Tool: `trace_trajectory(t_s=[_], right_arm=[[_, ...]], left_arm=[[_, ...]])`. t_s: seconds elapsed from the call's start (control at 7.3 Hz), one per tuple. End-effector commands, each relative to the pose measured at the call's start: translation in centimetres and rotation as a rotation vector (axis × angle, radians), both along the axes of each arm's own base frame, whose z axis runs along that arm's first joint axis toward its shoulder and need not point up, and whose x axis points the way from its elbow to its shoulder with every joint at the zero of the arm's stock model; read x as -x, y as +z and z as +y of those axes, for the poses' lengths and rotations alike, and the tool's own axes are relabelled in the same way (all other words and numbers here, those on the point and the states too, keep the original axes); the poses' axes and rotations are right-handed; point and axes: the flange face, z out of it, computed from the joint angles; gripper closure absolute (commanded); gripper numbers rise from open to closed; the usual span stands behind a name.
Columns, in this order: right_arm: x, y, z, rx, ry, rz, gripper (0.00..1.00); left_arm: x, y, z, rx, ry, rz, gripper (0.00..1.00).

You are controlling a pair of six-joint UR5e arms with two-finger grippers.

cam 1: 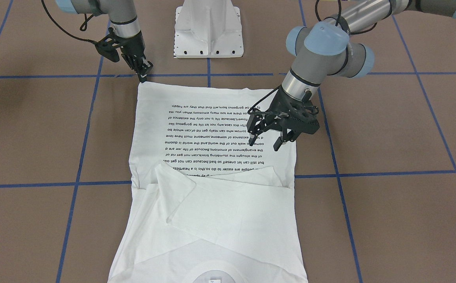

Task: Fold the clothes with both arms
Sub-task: 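Grasp the hem corners nearest the robot with both grippers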

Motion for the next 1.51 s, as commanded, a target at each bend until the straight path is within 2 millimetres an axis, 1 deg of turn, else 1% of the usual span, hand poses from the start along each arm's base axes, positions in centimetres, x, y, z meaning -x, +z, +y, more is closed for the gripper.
trace_trajectory(t_s=[0.0,0.14,0.27,0.41,0.55,0.69,0.82,0.96,1.1,1.37], right_arm=[[-0.7,-0.3,0.1,0.001,-0.001,-0.008,1.0],[-0.7,-0.3,0.1,0.0,-0.002,-0.006,1.0],[-0.6,-0.3,0.1,0.001,-0.003,-0.007,1.0],[-0.6,-0.3,0.1,0.0,-0.004,-0.006,1.0],[-0.6,-0.3,0.1,0.001,-0.003,-0.007,1.0],[-0.6,-0.2,0.2,0.001,-0.004,-0.005,1.0],[-0.5,-0.3,0.2,0.001,-0.004,-0.007,1.0],[-0.6,-0.2,0.2,0.001,-0.004,-0.005,1.0],[-0.6,-0.2,0.2,0.001,-0.004,-0.005,1.0],[-0.5,-0.1,0.2,0.001,-0.004,-0.002,1.0]], left_arm=[[0.8,4.7,4.7,0.14,-0.009,0.007,0.21],[2.0,8.1,8.5,0.18,0.017,-0.022,0.22],[4.0,10.7,11.5,0.205,0.036,-0.053,0.22],[4.6,11.1,13.8,0.251,0.044,-0.041,0.22],[3.0,11.5,16.5,0.306,0.074,-0.038,0.25],[1.4,11.8,18.3,0.361,0.089,-0.036,0.26],[0.6,11.9,19.3,0.396,0.093,-0.031,0.29],[-0.5,12.5,20.7,0.431,0.107,-0.063,0.3],[-0.8,12.5,20.8,0.453,0.101,-0.078,0.33],[-0.9,13.0,20.9,0.458,0.099,-0.091,0.35]])
